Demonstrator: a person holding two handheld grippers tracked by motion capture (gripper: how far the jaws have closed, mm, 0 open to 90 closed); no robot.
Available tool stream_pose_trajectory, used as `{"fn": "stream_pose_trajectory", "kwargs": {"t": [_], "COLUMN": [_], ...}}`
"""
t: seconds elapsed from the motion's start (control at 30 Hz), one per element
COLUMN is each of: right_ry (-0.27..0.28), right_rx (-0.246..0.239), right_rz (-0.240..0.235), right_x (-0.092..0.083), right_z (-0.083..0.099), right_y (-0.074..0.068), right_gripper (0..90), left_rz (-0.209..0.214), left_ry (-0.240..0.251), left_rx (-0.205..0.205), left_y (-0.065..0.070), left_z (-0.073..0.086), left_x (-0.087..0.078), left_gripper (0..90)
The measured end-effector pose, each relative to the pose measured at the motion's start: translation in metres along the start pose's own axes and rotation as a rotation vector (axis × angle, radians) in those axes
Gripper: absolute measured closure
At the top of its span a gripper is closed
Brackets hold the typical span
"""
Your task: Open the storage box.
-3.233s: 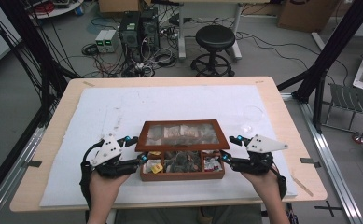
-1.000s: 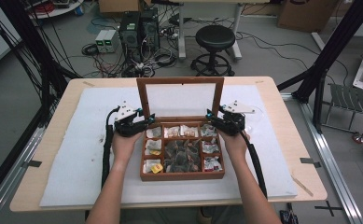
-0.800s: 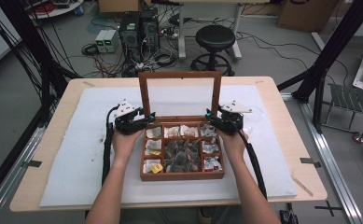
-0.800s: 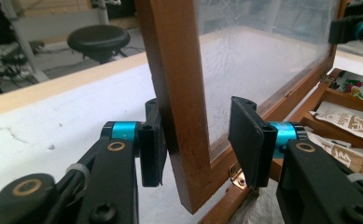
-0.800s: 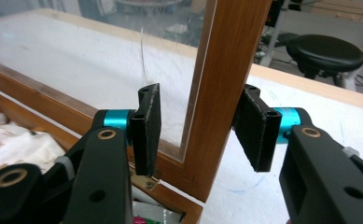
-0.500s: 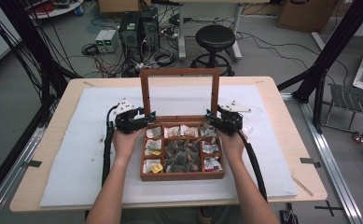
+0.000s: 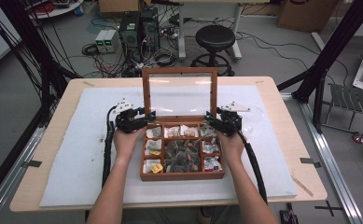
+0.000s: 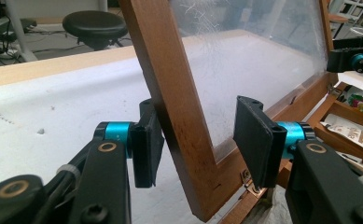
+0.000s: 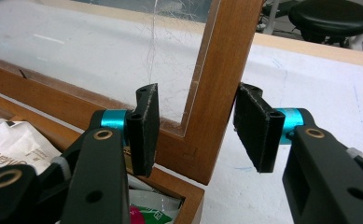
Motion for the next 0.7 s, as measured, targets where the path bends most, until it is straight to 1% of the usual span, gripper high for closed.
{"fn": "stream_pose_trajectory", "kwargs": {"t": [0.1,0.17,0.27,0.3,0.33,0.37,0.4,0.43,0.47,0.5,0.53,0.6,0.67,0.7], "right_ry": [-0.004,-0.007,-0.008,-0.011,-0.010,-0.010,-0.010,-0.013,-0.013,-0.017,-0.018,-0.020,-0.020,-0.021], "right_rx": [0.009,0.019,0.031,0.053,0.053,0.045,0.036,0.026,0.027,0.033,0.035,0.039,0.047,0.047], "right_rz": [-0.003,-0.005,-0.009,-0.010,-0.005,0.000,0.008,0.014,0.012,0.009,0.006,0.011,0.012,0.015], "right_x": [0.000,0.000,0.001,0.001,0.002,0.002,0.002,0.002,0.002,0.003,0.003,0.005,0.005,0.005], "right_z": [0.001,0.001,0.002,0.003,0.003,0.003,0.003,0.003,0.004,0.004,0.004,0.005,0.006,0.006], "right_y": [0.001,0.001,0.001,0.002,0.002,0.002,0.001,0.001,0.002,0.003,0.003,0.003,0.003,0.003], "right_gripper": [52.0,52.0,51.9,51.9,51.9,53.1,54.0,54.7,55.1,55.7,56.2,56.8,57.0,57.0], "left_rz": [-0.010,-0.013,-0.016,-0.017,-0.017,-0.012,-0.012,-0.008,-0.008,-0.001,0.003,0.005,-0.009,-0.013], "left_ry": [-0.004,-0.004,-0.014,-0.026,-0.026,-0.025,-0.025,-0.024,-0.024,-0.019,-0.017,-0.023,-0.033,-0.036], "left_rx": [0.010,0.006,0.014,0.008,0.008,-0.021,-0.021,-0.064,-0.064,-0.107,-0.138,-0.168,-0.186,-0.189], "left_y": [0.001,0.001,0.002,0.001,0.001,-0.001,-0.001,-0.003,-0.003,-0.006,-0.007,-0.009,-0.008,-0.008], "left_z": [0.000,0.001,0.002,0.003,0.003,0.005,0.005,0.008,0.008,0.011,0.012,0.014,0.013,0.013], "left_x": [0.000,0.001,0.002,0.003,0.003,0.004,0.004,0.005,0.005,0.006,0.006,0.007,0.007,0.007], "left_gripper": [50.8,50.6,47.7,46.7,46.5,46.2,45.9,45.6,45.6,45.6,45.6,45.5,45.3,45.2]}}
Point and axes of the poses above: each handheld gripper's, and its own axes: x roughly forward along the jaws, z roughly out of its underside, y roughly to its right, the point moved 2 cm from there along x, roughly forward along the jaws, and after that the axes turned 7 degrees about y, right-handed, at the moved point
